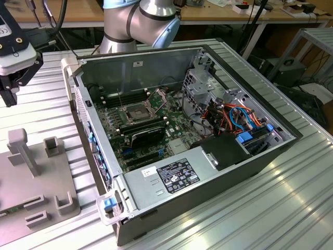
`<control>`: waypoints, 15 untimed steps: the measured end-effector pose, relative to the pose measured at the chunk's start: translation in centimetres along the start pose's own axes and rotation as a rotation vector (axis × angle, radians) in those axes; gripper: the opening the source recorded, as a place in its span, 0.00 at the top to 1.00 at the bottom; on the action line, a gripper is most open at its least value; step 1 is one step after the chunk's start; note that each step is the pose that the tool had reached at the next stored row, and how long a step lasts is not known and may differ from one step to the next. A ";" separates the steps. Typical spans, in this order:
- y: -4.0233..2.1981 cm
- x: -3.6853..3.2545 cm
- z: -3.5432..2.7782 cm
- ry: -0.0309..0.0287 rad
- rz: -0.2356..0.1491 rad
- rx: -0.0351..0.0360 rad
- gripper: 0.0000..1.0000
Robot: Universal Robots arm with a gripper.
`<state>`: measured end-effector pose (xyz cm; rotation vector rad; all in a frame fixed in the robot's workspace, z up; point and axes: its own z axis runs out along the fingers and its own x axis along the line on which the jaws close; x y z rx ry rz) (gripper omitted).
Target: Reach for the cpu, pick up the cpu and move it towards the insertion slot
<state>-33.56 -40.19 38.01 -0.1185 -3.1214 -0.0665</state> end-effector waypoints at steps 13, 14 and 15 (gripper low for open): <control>-0.19 2.01 0.08 0.0001 -0.001 0.0000 0.89; -0.21 2.23 0.09 0.0001 -0.001 0.0001 0.89; -0.22 2.38 0.10 0.0000 -0.001 0.0000 0.89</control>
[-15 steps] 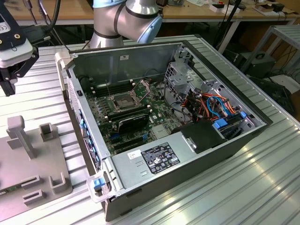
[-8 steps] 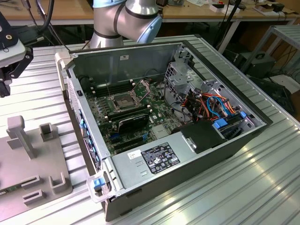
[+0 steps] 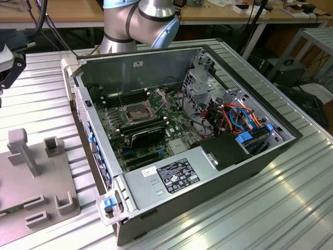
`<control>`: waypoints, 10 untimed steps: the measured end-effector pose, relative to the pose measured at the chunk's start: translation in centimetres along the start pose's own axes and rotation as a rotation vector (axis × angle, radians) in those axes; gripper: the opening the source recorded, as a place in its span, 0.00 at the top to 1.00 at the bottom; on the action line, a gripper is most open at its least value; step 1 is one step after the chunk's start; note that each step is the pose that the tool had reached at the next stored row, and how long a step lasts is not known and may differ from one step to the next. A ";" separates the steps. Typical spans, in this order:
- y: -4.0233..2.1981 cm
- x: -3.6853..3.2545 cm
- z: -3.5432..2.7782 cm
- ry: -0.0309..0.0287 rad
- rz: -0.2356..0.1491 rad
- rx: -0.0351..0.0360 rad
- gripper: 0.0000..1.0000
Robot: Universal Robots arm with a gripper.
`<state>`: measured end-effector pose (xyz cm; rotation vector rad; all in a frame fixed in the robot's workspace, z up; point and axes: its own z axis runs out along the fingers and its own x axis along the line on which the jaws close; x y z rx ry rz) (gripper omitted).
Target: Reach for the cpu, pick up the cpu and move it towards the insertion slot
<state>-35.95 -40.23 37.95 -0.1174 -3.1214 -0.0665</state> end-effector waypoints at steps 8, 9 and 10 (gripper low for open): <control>-0.18 1.70 0.09 0.0001 0.000 0.0000 0.89; -0.22 2.04 0.12 0.0000 0.000 0.0000 0.89; -0.24 2.25 0.13 0.0001 0.000 0.0000 0.89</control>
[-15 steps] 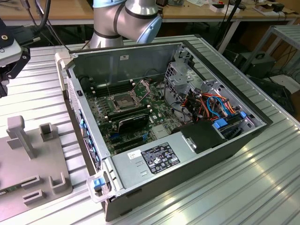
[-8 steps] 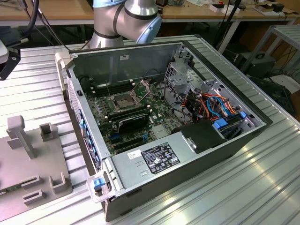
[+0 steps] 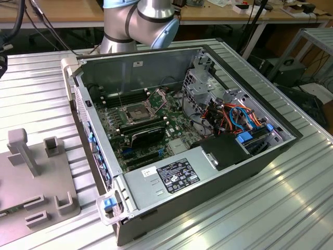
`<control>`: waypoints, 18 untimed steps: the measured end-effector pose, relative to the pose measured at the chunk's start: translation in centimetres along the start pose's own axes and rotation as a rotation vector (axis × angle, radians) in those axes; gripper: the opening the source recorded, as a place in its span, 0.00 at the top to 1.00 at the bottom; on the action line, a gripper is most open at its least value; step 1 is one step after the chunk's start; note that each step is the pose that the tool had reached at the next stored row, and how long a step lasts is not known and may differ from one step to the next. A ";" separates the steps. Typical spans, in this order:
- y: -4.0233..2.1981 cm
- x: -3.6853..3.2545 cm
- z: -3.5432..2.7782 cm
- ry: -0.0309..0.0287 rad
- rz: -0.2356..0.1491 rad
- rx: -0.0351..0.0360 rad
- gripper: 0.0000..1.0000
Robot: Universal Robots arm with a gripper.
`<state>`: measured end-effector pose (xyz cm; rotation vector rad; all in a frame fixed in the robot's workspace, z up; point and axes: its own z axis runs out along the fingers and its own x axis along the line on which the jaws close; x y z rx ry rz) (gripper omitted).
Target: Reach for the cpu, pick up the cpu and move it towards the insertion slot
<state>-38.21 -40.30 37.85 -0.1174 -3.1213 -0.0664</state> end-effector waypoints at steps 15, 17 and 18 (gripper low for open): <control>-0.91 3.93 0.29 -0.0001 0.000 0.0000 0.89; -1.12 4.41 0.39 -0.0001 0.000 -0.0001 0.89; -1.20 4.61 0.42 -0.0001 0.000 -0.0001 0.89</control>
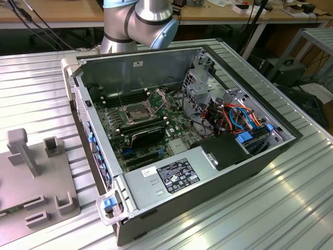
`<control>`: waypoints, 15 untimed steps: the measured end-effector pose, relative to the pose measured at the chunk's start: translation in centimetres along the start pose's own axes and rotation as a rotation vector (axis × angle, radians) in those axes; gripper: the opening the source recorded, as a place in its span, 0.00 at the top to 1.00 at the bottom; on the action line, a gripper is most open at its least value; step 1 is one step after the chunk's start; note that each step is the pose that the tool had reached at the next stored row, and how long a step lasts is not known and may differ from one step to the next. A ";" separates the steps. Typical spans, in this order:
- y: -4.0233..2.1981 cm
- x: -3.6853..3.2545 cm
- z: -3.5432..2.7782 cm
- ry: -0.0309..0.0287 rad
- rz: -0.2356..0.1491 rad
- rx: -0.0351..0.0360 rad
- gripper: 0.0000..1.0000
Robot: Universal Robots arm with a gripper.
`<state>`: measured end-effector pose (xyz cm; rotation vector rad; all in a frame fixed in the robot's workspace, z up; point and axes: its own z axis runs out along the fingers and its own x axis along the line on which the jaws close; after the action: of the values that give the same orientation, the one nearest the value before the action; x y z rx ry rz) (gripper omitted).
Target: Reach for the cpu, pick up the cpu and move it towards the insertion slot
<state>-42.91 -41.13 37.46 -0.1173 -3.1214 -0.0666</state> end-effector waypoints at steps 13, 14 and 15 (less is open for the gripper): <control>-0.99 3.14 0.50 0.0001 0.000 -0.0002 0.89; -0.98 3.17 0.50 0.0001 0.000 -0.0002 0.89; -0.99 3.19 0.50 0.0001 0.000 -0.0002 0.89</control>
<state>-46.17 -41.85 36.98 -0.1173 -3.1213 -0.0669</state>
